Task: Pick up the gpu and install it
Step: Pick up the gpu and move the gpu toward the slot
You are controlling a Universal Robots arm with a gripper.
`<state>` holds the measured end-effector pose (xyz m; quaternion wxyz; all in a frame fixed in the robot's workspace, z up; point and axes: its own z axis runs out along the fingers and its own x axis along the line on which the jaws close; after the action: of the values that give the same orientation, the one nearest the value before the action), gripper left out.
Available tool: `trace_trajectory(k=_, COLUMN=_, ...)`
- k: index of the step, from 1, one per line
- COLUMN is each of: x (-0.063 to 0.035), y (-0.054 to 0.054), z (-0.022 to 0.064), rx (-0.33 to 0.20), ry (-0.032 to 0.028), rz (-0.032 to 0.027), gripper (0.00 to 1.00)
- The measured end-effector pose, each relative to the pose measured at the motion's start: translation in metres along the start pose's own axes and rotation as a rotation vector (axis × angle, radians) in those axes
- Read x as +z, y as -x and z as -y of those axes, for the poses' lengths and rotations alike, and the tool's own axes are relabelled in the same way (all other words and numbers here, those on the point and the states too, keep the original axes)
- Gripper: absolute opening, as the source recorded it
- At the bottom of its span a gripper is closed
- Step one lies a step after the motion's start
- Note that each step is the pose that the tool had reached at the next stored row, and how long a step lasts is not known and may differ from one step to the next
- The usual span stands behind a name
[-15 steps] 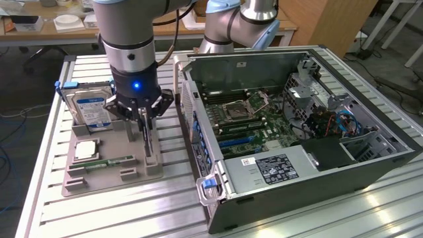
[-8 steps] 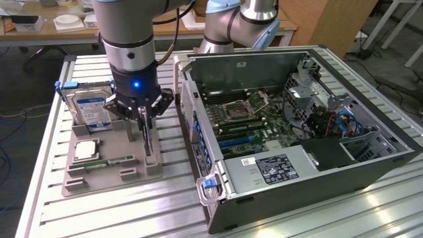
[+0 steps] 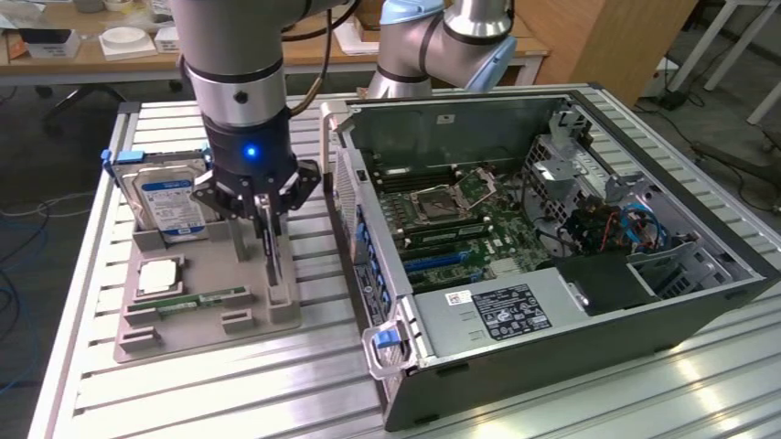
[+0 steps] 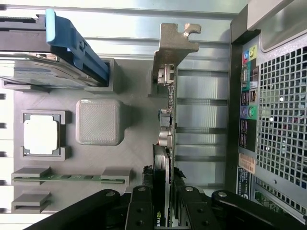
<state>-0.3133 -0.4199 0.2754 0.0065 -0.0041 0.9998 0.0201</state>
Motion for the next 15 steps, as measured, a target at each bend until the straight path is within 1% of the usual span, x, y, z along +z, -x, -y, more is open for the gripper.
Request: trace_trajectory(k=15, x=-0.0103, y=0.0001, z=-0.0004, rx=0.000, ry=0.0017, rz=0.0001, gripper=0.26)
